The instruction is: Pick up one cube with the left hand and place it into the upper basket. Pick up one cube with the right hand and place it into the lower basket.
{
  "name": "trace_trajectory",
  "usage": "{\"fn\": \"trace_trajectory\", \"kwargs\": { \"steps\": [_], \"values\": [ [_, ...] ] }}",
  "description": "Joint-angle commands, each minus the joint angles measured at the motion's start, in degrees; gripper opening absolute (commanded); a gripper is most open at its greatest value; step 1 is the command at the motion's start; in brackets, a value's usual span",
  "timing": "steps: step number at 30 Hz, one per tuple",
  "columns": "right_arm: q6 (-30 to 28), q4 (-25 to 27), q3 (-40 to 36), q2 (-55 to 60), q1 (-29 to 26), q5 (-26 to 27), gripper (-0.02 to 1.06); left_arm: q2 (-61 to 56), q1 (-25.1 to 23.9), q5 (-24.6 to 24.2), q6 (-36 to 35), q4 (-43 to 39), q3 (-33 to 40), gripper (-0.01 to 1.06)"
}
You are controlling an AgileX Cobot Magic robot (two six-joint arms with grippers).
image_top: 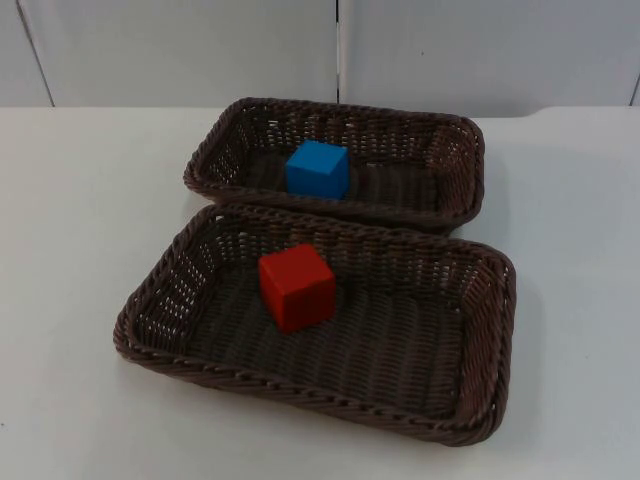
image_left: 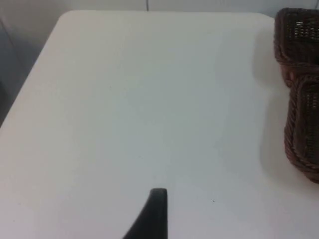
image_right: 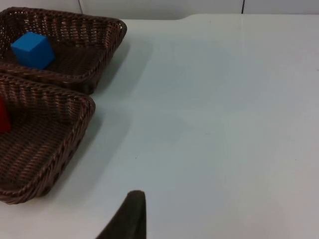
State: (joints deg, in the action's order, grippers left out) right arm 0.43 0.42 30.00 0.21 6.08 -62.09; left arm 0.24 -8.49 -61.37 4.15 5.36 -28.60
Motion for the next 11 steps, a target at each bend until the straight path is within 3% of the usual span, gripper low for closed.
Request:
{"fn": "trace_trajectory", "kwargs": {
  "steps": [1, 11],
  "values": [
    [0.05, 0.17, -0.42, -0.21, -0.04, 0.39, 1.05, -0.24, -0.29, -0.20, -0.21, 0.06, 0.33, 0.88],
    [0.05, 0.17, -0.42, -0.21, -0.04, 0.39, 1.05, -0.24, 2.84, -0.20, -0.21, 0.06, 0.33, 0.88]
  ]
}}
